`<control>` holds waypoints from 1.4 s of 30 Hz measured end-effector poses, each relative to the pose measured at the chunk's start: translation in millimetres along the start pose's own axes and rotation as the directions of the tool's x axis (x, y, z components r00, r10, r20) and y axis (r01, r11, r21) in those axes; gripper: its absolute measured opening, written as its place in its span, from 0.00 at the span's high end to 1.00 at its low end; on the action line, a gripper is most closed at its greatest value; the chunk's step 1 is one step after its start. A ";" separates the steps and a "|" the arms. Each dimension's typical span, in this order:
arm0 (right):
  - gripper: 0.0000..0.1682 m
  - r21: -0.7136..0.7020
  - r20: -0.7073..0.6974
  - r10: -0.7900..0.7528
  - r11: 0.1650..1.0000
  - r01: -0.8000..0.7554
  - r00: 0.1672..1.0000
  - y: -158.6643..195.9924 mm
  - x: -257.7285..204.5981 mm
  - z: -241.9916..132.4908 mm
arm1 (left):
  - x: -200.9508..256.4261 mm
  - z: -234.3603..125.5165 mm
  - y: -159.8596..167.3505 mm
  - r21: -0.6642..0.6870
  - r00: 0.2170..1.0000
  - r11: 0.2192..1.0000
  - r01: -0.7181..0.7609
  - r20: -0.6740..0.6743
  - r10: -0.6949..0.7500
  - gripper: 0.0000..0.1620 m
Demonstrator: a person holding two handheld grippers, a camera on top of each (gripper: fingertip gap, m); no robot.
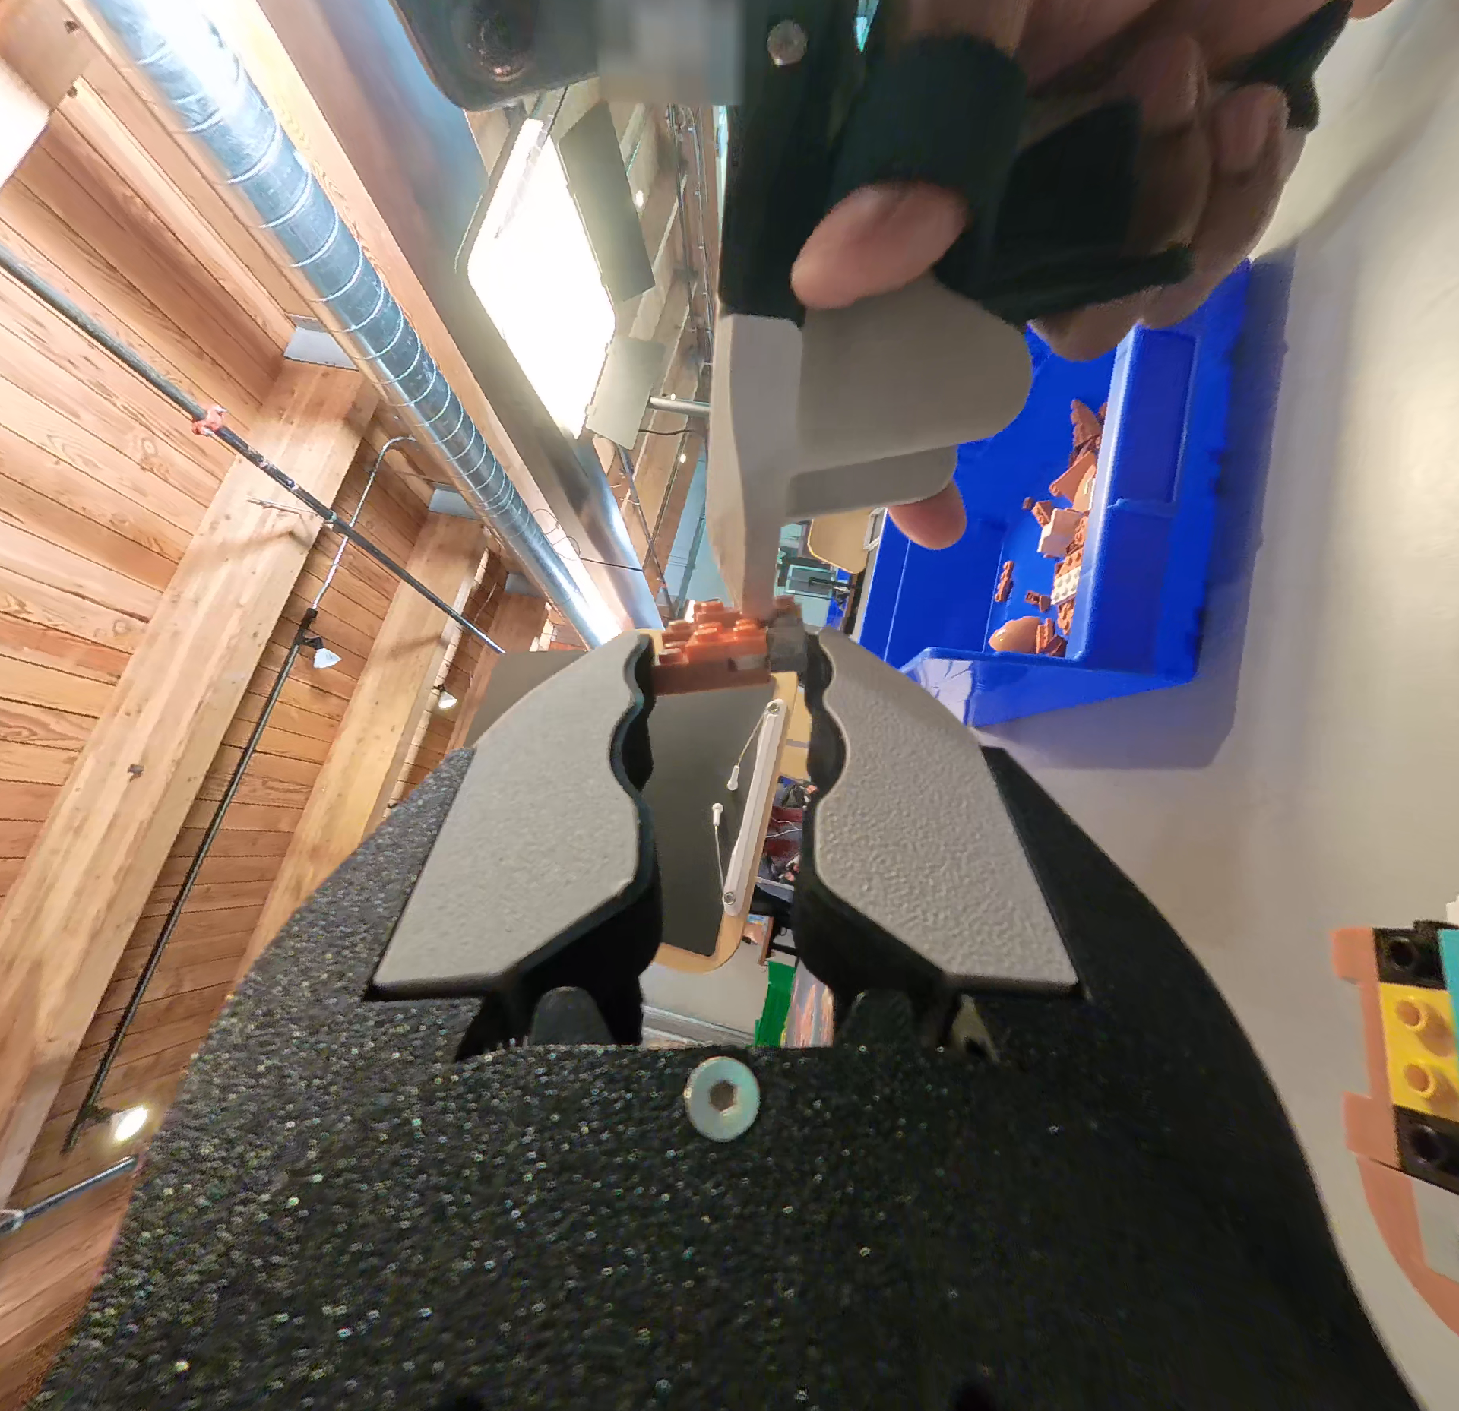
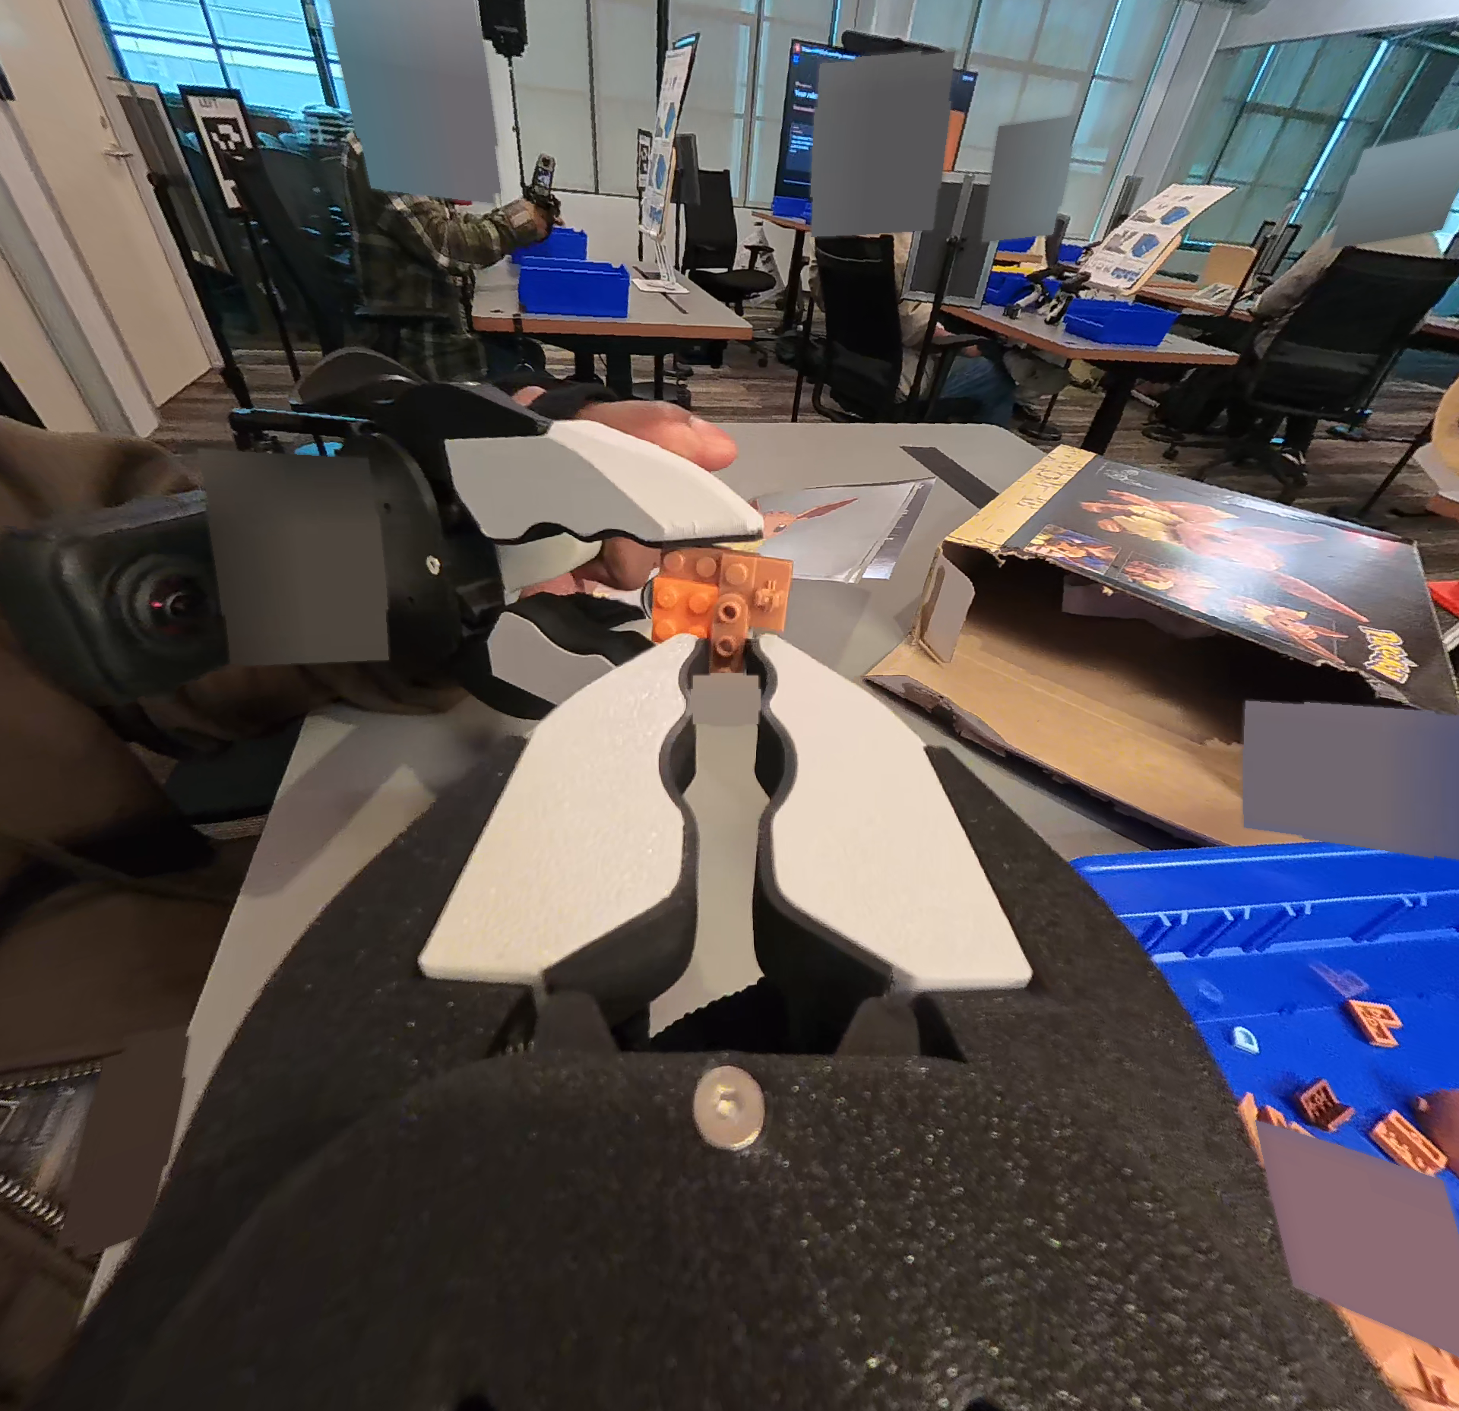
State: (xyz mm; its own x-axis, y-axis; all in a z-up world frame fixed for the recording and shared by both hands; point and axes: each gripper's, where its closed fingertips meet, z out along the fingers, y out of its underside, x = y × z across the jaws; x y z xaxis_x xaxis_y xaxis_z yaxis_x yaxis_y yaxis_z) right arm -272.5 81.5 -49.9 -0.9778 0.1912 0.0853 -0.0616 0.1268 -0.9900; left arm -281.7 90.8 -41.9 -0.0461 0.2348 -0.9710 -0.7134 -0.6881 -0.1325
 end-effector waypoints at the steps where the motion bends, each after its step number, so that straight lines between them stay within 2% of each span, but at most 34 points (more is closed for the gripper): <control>1: 0.95 -0.006 -0.001 -0.003 1.000 0.003 1.000 0.8 -0.2 0.2 | 0.2 -0.2 0.1 0.002 1.000 1.000 -0.004 0.000 0.004 0.78; 13: 0.96 -0.040 0.092 -0.006 0.999 0.010 0.996 5.4 -9.6 -4.0 | 5.8 -5.4 -11.0 0.086 0.999 0.996 -0.022 -0.033 0.025 0.78; 17: 0.96 -0.042 0.050 -0.066 0.997 0.068 0.997 3.2 -7.8 -4.0 | 3.8 -4.4 -8.9 0.067 0.999 0.998 -0.013 -0.031 0.015 0.78; 24: 0.96 -0.060 0.027 -0.111 0.992 0.112 0.993 4.4 -7.0 -5.3 | 5.8 -2.8 -5.3 0.028 0.994 0.997 0.073 -0.079 -0.071 0.78; 30: 0.96 -0.054 0.010 -0.210 0.976 0.210 0.978 4.0 -8.4 -6.1 | 9.2 -2.7 -4.4 0.050 0.951 0.963 0.266 -0.177 -0.253 0.78; 32: 1.00 -0.028 -0.004 -0.237 0.971 0.237 0.971 -0.4 -8.1 -8.6 | 9.9 -1.8 0.7 0.027 0.946 0.960 0.278 -0.183 -0.269 0.78; 35: 1.00 0.012 -0.006 -0.204 0.979 0.204 0.979 -8.4 -6.3 -14.9 | 9.9 0.1 20.8 -0.038 0.945 0.960 0.278 -0.168 -0.280 0.78; 38: 1.00 0.000 -0.062 -0.170 0.985 0.170 0.984 -4.4 6.5 -14.5 | 11.2 1.5 21.3 -0.037 0.928 0.945 0.325 -0.181 -0.326 0.78; 42: 1.00 -0.047 -0.109 -0.216 0.976 0.212 0.970 3.3 14.6 -13.3 | 17.8 0.0 7.9 0.006 0.854 0.890 0.456 -0.283 -0.436 0.78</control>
State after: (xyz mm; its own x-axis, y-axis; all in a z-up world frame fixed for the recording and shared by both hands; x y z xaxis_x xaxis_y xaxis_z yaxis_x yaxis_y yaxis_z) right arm -284.3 97.6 -50.4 -0.9136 0.2640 0.3092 -0.2582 0.2106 -0.9429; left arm -288.2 89.5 -60.2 0.4693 0.3060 -0.8283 -0.6599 -0.5018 -0.5593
